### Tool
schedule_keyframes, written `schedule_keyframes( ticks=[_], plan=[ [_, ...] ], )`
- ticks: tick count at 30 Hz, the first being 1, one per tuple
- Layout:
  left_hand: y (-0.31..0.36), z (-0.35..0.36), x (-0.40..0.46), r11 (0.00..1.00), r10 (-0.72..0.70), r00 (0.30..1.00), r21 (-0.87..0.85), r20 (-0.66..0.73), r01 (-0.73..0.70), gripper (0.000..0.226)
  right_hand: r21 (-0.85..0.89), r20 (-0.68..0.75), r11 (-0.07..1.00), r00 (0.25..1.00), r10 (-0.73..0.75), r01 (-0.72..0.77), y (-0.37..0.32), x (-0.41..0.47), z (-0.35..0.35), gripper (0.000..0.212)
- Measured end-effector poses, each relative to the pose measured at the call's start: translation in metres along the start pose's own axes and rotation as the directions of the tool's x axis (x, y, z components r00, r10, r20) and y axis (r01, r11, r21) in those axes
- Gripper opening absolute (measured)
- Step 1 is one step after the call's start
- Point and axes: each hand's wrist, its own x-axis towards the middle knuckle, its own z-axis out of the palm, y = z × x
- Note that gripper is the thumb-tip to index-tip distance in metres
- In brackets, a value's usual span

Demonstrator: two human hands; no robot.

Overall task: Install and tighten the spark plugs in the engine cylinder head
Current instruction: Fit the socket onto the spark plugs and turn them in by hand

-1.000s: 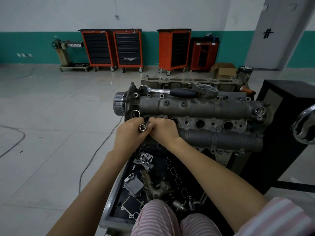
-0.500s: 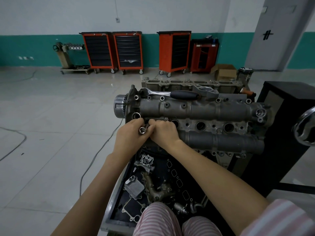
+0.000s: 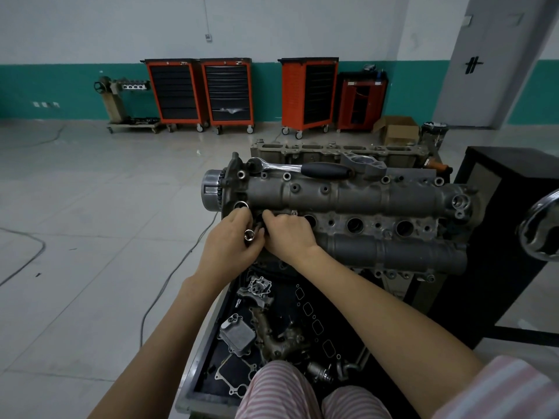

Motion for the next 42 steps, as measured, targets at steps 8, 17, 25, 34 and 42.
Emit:
schedule_keyframes(
  ticks=[8,17,25,34,42],
  plan=[
    [0.007,-0.002,0.004,0.999,-0.030,0.999,0.018,-0.032,0.031,0.055,0.051,-0.021,0.997,0.998,0.056,-0.055,-0.001,-0.003,0.002,0.023],
    [-0.001,-0.002,0.000,1.000,0.002,1.000,-0.014,-0.014,-0.003,0.034,0.035,0.034,0.995,0.995,0.090,-0.091,-0.003,0.002,-0.003,0.025],
    [0.002,-0.001,0.002,0.998,-0.052,0.998,-0.028,-0.021,0.051,0.044,0.075,0.023,0.995,0.997,0.070,-0.072,0.000,0.001,-0.003,0.024],
    [0.007,0.000,0.000,1.000,0.005,0.999,0.026,-0.034,-0.004,0.039,0.094,-0.008,0.988,0.992,0.123,-0.121,-0.002,-0.001,-0.001,0.025],
    [0.002,0.001,-0.002,1.000,0.002,1.000,0.031,-0.007,-0.002,0.034,-0.013,0.064,0.997,0.995,0.077,-0.076,-0.004,0.002,-0.005,0.025]
  ],
)
